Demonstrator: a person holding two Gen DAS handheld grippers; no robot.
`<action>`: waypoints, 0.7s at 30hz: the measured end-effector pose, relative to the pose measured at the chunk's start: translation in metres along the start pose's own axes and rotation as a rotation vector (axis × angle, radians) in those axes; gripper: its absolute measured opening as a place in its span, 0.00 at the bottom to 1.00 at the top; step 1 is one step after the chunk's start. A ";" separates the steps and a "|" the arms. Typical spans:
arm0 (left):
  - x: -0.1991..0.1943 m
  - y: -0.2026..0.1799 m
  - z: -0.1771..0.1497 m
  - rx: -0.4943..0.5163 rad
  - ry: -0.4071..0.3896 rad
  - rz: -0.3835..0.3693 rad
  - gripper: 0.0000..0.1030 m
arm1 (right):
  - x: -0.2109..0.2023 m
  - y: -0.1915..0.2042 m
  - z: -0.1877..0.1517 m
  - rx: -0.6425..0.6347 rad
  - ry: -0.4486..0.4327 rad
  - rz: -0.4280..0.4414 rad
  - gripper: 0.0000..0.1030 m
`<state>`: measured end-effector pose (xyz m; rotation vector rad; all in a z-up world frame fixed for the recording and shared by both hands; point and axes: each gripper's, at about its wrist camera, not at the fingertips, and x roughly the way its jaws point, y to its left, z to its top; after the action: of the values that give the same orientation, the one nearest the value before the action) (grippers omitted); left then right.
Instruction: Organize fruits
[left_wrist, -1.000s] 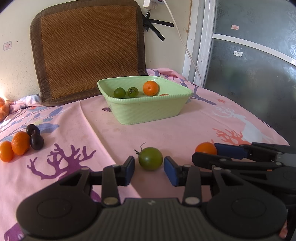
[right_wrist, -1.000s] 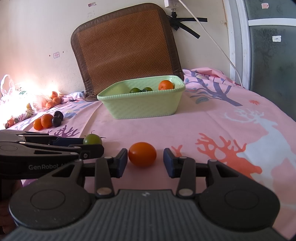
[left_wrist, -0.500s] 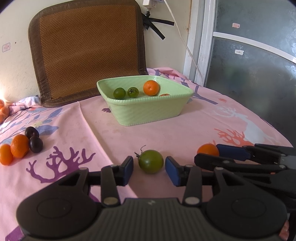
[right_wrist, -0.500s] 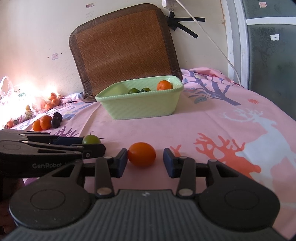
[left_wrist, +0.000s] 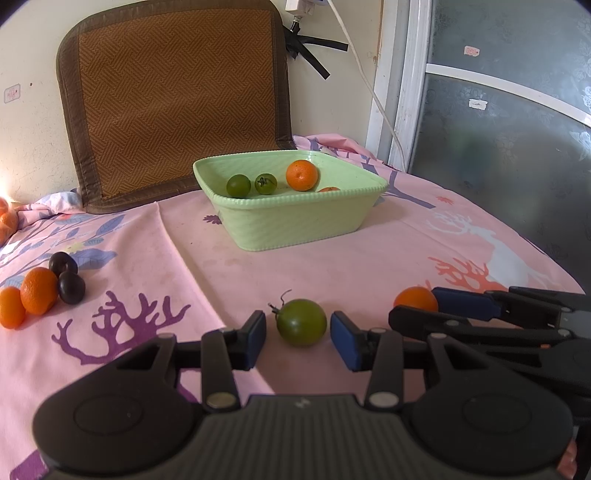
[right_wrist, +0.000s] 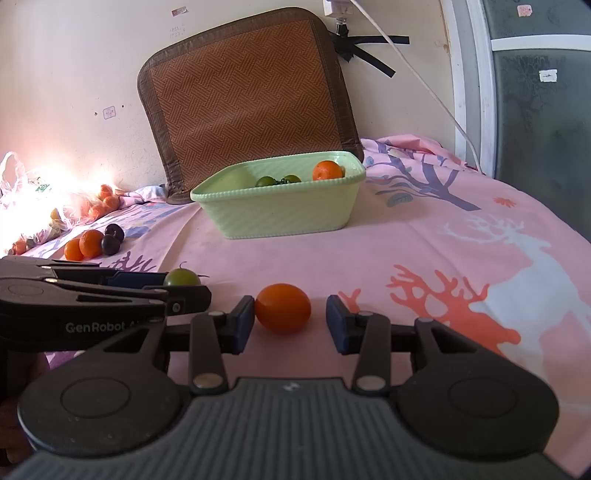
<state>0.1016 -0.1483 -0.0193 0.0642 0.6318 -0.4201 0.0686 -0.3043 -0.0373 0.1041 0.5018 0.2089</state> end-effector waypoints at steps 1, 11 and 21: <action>0.000 0.000 0.000 0.000 0.000 0.000 0.39 | 0.000 0.000 0.000 0.001 0.000 -0.001 0.44; 0.001 0.000 0.001 0.007 0.003 0.001 0.40 | 0.000 0.000 0.000 0.003 -0.001 0.001 0.44; 0.004 -0.002 0.003 0.012 0.007 0.008 0.40 | 0.000 -0.001 0.000 0.002 0.001 0.002 0.44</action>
<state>0.1055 -0.1521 -0.0194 0.0799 0.6360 -0.4159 0.0687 -0.3053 -0.0369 0.1065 0.5034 0.2109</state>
